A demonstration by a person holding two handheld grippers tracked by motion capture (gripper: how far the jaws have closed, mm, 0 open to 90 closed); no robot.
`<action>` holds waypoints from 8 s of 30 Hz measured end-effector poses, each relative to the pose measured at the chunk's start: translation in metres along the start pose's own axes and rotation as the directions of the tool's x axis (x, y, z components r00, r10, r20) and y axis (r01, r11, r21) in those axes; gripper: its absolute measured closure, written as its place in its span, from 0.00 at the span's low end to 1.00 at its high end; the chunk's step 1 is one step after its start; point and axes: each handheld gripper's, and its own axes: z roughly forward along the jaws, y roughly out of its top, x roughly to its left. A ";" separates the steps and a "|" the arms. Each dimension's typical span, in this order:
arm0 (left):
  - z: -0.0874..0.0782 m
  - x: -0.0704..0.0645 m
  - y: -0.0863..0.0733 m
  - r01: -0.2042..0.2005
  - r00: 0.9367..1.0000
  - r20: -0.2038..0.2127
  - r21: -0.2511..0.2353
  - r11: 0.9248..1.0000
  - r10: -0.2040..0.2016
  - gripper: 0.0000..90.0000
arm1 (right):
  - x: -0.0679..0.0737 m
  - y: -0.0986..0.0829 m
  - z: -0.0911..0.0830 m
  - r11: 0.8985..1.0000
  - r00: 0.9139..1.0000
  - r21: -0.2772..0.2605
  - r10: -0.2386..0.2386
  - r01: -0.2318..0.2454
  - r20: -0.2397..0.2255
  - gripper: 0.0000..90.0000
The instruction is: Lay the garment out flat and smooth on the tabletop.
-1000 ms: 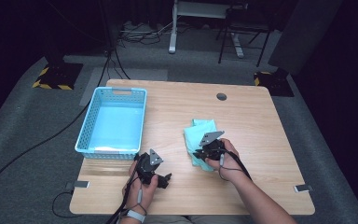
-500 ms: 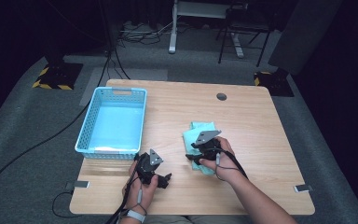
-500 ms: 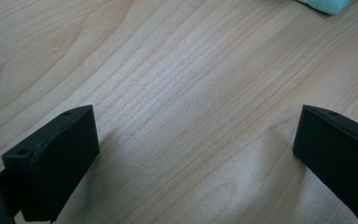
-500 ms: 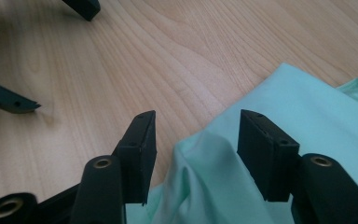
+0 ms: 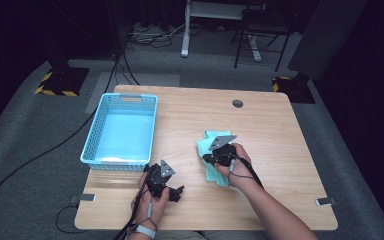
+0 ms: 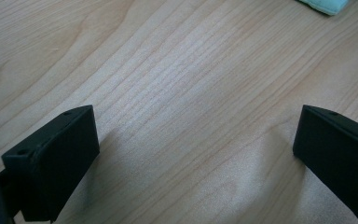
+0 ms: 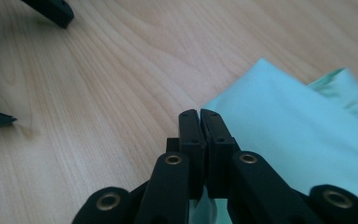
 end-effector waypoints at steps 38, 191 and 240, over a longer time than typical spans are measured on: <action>0.000 0.000 0.000 0.000 1.000 0.000 -0.001 1.000 0.000 0.00 | -0.068 -0.065 -0.078 0.982 0.958 -0.091 0.180 -0.163 0.224 0.53; 0.096 -0.033 0.138 -0.068 0.996 0.057 -0.023 0.997 0.069 0.40 | -0.105 -0.198 -0.144 0.932 0.908 -0.165 0.353 -0.322 0.225 0.41; -0.006 0.007 0.175 0.188 0.982 0.053 -0.426 0.885 -0.183 0.60 | -0.145 -0.126 -0.184 0.800 0.770 -0.504 0.534 -0.325 0.350 0.43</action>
